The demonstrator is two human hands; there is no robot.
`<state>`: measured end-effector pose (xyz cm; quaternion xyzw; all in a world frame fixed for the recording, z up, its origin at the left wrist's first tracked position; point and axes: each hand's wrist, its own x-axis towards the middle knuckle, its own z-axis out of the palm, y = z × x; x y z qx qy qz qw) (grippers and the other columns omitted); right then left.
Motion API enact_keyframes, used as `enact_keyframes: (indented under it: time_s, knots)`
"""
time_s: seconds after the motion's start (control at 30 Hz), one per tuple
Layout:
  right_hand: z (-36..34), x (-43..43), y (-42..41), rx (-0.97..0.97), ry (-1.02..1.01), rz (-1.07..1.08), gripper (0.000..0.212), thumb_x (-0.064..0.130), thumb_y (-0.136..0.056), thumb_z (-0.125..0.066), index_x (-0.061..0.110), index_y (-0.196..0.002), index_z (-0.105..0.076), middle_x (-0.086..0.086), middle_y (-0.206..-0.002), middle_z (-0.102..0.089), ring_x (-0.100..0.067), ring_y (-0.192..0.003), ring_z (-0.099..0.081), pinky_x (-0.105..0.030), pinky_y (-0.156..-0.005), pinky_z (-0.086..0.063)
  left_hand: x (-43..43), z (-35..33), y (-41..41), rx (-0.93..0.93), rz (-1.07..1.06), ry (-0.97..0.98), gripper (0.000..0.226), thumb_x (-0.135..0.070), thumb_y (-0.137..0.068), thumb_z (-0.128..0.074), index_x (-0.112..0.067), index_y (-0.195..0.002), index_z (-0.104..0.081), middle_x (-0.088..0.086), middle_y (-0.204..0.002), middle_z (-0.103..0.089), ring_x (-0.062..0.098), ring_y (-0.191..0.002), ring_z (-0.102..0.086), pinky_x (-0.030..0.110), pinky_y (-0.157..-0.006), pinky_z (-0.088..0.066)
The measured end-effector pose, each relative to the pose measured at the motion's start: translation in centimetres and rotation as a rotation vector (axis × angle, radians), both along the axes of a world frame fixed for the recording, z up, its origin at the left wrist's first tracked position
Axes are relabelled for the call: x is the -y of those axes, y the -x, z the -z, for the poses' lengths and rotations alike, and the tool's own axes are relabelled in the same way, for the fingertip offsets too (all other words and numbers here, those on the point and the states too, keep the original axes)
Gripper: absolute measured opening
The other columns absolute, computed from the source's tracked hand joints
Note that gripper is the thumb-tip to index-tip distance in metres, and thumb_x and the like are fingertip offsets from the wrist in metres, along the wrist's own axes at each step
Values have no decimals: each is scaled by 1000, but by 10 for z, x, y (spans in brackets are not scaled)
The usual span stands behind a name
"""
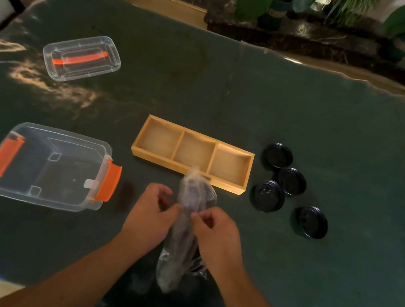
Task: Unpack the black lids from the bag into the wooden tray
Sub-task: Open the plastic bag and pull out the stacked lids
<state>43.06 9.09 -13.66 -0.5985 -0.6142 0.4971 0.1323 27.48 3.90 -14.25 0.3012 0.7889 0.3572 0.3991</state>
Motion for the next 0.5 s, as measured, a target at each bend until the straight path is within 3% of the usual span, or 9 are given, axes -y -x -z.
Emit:
enact_keyframes:
  time_s: [0.07, 0.17, 0.23, 0.3, 0.37, 0.5]
  knots:
    - [-9, -3, 0, -82, 58, 58, 35, 42, -92, -78, 24, -68, -60, 14, -57, -62, 1, -46, -53, -14, -43, -40, 1, -10, 2, 19, 23, -93, 26, -55, -82, -76, -35, -92, -63, -8, -81, -70, 5, -70, -64, 20, -62, -51]
    - [-24, -8, -2, -262, 183, 66, 38, 52, -85, -80, 20, -73, -64, -1, -68, -70, -14, -61, -66, -31, -57, -57, 5, -19, 3, 240, 270, -49, 46, -77, -67, -78, -41, -94, -70, -10, -84, -76, 3, -72, -69, 16, -61, -52]
    - [-34, -9, -3, -400, 281, 49, 40, 54, -83, -80, 16, -80, -68, -15, -80, -75, -22, -70, -72, -37, -64, -62, 7, -21, 4, 277, 354, -45, 42, -63, -64, -87, -43, -98, -72, -9, -93, -79, 4, -80, -73, 17, -66, -54]
    - [-42, -11, -7, -422, 263, 21, 28, 45, -89, -80, 27, -71, -69, -9, -70, -73, -15, -63, -69, -28, -58, -57, 6, -21, 5, 279, 344, -66, 31, -48, -69, -89, -37, -94, -75, -4, -92, -80, 9, -81, -74, 23, -70, -57]
    - [-46, -14, -13, -372, 208, 25, 32, 33, -94, -78, 31, -65, -66, -1, -64, -70, -11, -57, -65, -26, -54, -53, 5, -22, 5, 293, 340, -86, 15, -37, -80, -87, -31, -89, -76, -1, -85, -79, 17, -77, -73, 32, -72, -59]
    - [-54, -20, -41, -155, 157, 117, 27, 23, -93, -71, 11, -72, -59, -9, -65, -69, -19, -57, -62, -41, -60, -53, 7, -25, 6, 286, 239, -126, 24, -49, -77, -78, -25, -81, -73, -6, -70, -70, 9, -66, -65, 32, -67, -53]
